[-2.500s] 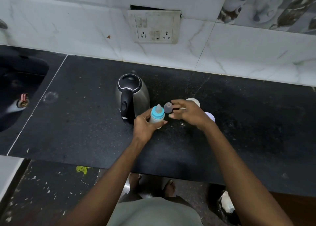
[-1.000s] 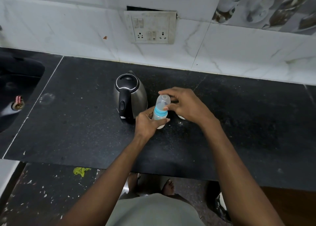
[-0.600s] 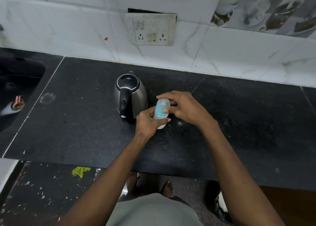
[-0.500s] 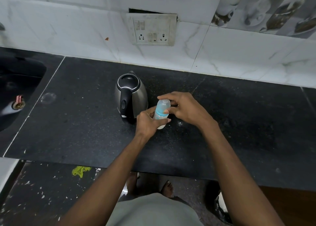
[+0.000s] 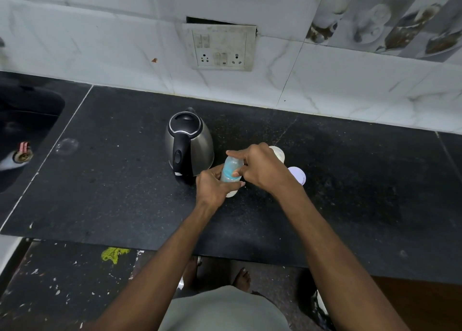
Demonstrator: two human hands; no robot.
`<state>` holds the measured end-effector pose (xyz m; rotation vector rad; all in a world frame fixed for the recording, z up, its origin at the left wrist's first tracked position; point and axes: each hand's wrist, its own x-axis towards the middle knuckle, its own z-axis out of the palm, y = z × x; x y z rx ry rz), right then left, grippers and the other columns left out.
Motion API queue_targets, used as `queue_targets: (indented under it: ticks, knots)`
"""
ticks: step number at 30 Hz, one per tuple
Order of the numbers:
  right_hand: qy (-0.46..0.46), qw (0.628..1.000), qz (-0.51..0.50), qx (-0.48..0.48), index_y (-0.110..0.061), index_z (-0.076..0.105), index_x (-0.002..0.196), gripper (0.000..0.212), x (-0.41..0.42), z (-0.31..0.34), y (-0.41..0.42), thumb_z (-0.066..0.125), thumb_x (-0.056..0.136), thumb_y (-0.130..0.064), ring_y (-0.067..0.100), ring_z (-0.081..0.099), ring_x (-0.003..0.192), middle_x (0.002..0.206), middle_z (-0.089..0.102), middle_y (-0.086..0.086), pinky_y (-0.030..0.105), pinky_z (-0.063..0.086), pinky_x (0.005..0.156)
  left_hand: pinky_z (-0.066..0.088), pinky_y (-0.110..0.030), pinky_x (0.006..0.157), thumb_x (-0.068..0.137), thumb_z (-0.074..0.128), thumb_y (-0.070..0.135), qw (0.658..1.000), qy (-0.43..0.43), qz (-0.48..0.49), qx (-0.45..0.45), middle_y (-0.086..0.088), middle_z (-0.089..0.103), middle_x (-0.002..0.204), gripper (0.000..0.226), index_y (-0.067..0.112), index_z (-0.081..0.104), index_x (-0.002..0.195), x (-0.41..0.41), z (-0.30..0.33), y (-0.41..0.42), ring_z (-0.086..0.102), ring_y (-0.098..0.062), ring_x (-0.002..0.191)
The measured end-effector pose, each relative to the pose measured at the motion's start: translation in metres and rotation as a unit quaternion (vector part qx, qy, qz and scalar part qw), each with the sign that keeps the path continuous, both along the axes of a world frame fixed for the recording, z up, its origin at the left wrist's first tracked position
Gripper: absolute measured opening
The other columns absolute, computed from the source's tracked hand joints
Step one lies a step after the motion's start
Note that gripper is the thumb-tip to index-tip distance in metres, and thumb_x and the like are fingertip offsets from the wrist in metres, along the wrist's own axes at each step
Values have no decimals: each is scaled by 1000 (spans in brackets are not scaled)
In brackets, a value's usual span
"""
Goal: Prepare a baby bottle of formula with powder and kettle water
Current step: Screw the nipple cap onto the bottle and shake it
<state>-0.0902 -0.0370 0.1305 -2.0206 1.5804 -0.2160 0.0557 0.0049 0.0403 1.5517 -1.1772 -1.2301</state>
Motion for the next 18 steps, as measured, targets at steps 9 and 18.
queue_targets:
  ticks: [9, 18]
  knots:
    - [-142, 990, -13, 8, -26, 60, 146, 64, -10, -2, 3, 82, 88, -10, 11, 66, 122, 137, 69, 6, 25, 52, 106, 56, -14, 72, 69, 98, 19, 999, -10, -36, -16, 9, 81, 93, 50, 17, 79, 115, 10, 13, -13, 76, -3, 88]
    - [-243, 969, 8, 51, -46, 14, 163, 94, -38, 2, 8, 51, 98, 11, 19, 56, 139, 165, 39, 1, 24, 49, 111, 64, -48, 92, 64, 100, 17, 996, 82, -38, 5, 0, 82, 104, 58, 14, 77, 118, 11, 45, -30, 78, -20, 102]
